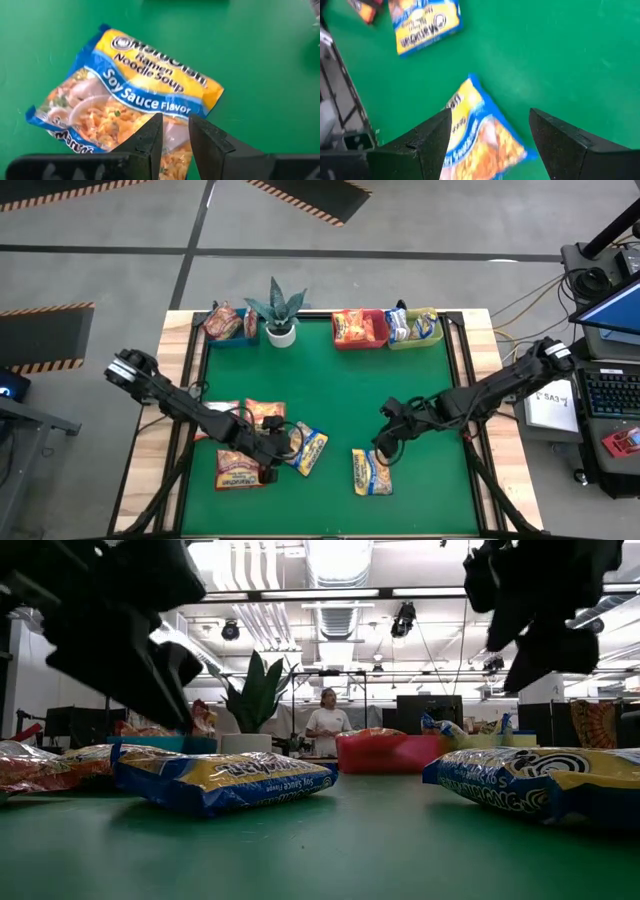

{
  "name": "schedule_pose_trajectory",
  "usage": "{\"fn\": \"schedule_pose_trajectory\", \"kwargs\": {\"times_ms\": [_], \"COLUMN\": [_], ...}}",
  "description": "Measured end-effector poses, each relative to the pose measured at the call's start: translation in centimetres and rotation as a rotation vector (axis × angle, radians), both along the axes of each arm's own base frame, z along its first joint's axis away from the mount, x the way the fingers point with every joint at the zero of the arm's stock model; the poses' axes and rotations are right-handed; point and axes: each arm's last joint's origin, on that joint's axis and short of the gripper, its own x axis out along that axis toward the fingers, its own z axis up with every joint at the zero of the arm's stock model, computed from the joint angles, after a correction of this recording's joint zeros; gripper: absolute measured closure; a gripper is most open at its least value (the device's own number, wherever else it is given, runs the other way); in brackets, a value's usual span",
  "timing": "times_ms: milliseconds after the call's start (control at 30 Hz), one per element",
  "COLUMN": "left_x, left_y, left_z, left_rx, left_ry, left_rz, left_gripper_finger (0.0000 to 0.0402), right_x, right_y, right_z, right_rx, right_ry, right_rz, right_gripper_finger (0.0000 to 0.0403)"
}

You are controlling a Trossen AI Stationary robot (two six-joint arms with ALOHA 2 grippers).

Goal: Sort Maruchan noodles
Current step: Put the blue noodle pack into the yellow bin

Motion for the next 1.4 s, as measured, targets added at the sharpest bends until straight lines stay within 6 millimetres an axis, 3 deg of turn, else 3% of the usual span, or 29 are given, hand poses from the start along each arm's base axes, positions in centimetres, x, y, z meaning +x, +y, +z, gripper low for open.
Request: {"fn": "schedule_pose_trajectory", "kwargs": {"times_ms": [200, 433, 733, 833, 1033, 1400], "left_x": [-0.2, 0.1, 1.0, 1.2, 0.7, 0.8], "left_y": [0.0, -0.1, 1.0, 1.2, 0.7, 0.8], "left_z": [-1.3, -2.8, -3.3, -2.3, -1.7, -4.6], "left_rx": [-0.009, 0.006, 0.305, 0.346, 0.282, 0.295], "left_ry": [0.058, 0.093, -0.074, -0.124, -0.093, -0.018], "left_rz": [0.038, 0.071, 0.237, 0.258, 0.139, 0.172], "left_gripper_finger": [0.0326, 0.0326, 0.0326, 0.0326, 0.0326, 0.0326], "right_x": [1.5, 5.0, 8.9, 9.6, 9.7, 11.1], "right_y": [0.5, 0.8, -0.8, -1.8, -4.0, -6.0], "right_z": [-0.7, -2.5, -3.9, -3.6, -3.7, -6.5], "right_rx": [-0.017, -0.070, -0.184, -0.204, -0.177, -0.213], "right_ry": [-0.108, -0.219, -0.207, -0.203, -0.155, -0.127], "right_rz": [0.004, 0.062, 0.090, 0.079, 0.054, 0.030], "right_gripper_finger": [0.0149, 0.0149, 0.0149, 0.0149, 0.0121, 0.0054]}}
